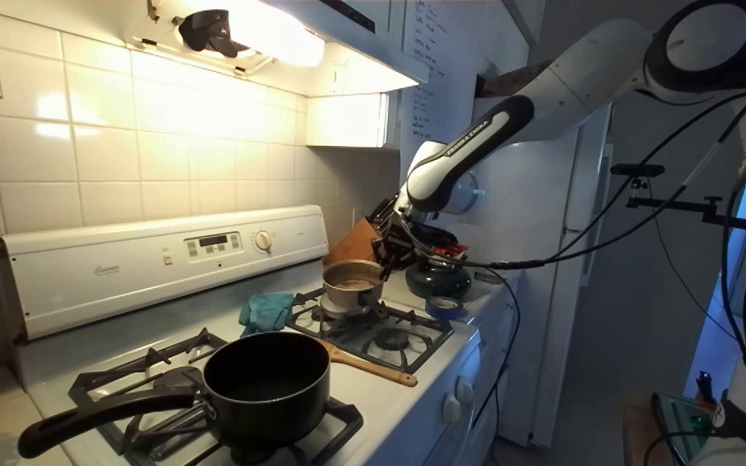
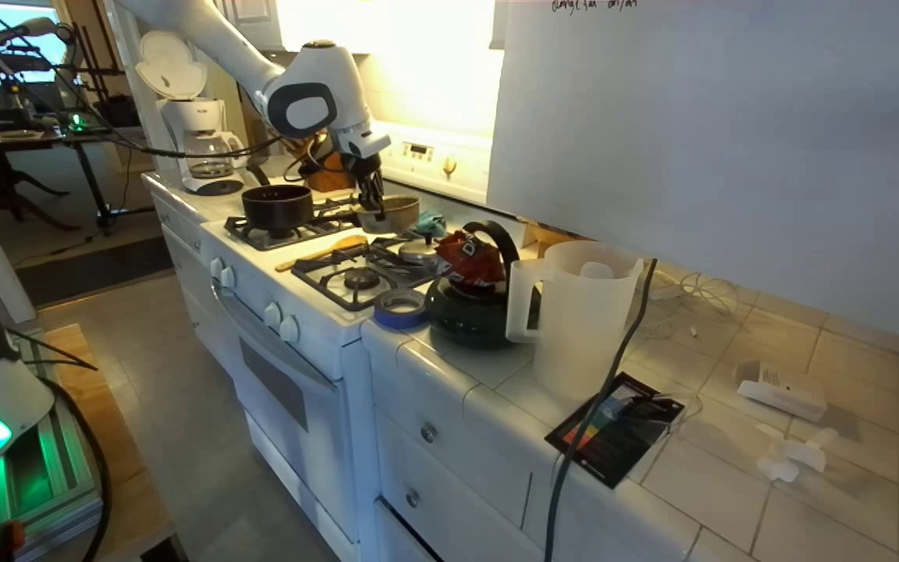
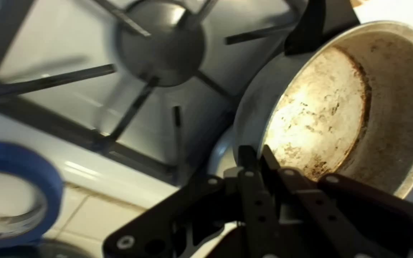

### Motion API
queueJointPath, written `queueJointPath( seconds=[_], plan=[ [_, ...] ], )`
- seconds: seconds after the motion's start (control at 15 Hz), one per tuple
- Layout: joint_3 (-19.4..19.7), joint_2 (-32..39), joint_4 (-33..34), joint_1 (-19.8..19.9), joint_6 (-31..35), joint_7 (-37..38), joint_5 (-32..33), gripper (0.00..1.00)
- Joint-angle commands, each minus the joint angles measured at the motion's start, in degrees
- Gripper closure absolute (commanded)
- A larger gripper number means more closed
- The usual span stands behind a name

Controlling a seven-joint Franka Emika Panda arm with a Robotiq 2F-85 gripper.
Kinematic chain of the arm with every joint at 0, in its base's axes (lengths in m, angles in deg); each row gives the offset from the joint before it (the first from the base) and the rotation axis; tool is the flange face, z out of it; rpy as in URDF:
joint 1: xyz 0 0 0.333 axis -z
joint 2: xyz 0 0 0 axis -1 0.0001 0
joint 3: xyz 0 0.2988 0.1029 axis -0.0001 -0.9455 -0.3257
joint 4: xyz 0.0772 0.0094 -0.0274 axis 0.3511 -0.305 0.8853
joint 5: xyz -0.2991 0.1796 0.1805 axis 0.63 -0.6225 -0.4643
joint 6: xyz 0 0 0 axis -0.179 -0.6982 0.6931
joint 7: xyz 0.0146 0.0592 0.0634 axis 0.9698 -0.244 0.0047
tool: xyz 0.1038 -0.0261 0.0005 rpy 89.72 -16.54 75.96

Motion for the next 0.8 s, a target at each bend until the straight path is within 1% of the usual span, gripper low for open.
queueJointPath(
  seconds=[0.0, 0.07, 0.2, 0.33, 0.47, 0.53, 0.6, 0.73],
  plan=[
    [2.10, -10.34, -9.54, 1.15, -4.49, -2.40, 4.87, 0.98],
    [1.90, -11.98, -11.00, 1.74, -4.12, -3.33, 4.53, 0.98],
    [-0.04, -14.25, -13.50, 2.84, -1.82, -7.49, 0.26, 0.98],
    [-1.16, -16.14, -15.34, 3.10, -2.15, -9.91, -3.01, 0.98],
    [-1.55, -16.40, -16.20, 3.40, -3.17, -9.80, -5.31, 0.98],
    [-1.76, -15.90, -16.37, 3.78, -3.84, -11.02, -8.29, 0.98],
    [-1.80, -15.22, -16.58, 3.99, -4.22, -11.09, -9.82, 0.98],
    [-1.43, -14.75, -17.46, 4.52, -4.31, -10.33, -11.23, 0.98]
  ],
)
